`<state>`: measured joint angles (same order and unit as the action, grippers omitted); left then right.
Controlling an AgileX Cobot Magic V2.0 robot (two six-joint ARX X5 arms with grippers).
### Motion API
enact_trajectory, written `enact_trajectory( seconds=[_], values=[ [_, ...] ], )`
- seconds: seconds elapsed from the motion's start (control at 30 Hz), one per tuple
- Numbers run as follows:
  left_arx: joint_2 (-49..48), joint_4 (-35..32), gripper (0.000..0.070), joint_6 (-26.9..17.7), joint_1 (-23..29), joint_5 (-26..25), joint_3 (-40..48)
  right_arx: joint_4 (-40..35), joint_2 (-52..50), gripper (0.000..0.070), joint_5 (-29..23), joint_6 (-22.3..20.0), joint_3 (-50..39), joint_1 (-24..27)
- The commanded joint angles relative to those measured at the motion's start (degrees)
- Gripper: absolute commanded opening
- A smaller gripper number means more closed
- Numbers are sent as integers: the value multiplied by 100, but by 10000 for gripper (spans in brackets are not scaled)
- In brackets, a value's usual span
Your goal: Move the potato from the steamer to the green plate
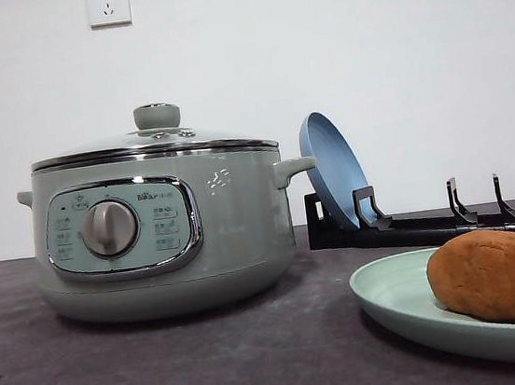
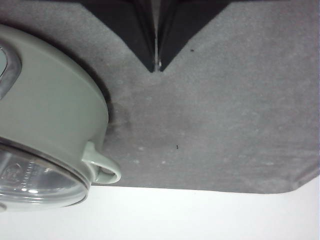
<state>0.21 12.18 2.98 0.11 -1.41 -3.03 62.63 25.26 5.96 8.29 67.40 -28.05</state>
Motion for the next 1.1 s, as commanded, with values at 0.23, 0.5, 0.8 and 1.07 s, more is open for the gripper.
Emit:
enact_trajectory(
  seconds=[0.23, 0.5, 0.8, 1.07],
  values=[
    [-2, -129, 0, 121, -47, 76, 237, -42, 9, 23, -2, -35, 109, -26],
    [-3, -133, 0, 74, -84, 191, 237, -42, 9, 23, -2, -35, 107, -26],
    [-2, -133, 0, 75, -82, 191, 234, -42, 9, 23, 0, -35, 107, -26],
    [-2, -133, 0, 75, -84, 191, 234, -42, 9, 23, 0, -37, 107, -26]
  ],
)
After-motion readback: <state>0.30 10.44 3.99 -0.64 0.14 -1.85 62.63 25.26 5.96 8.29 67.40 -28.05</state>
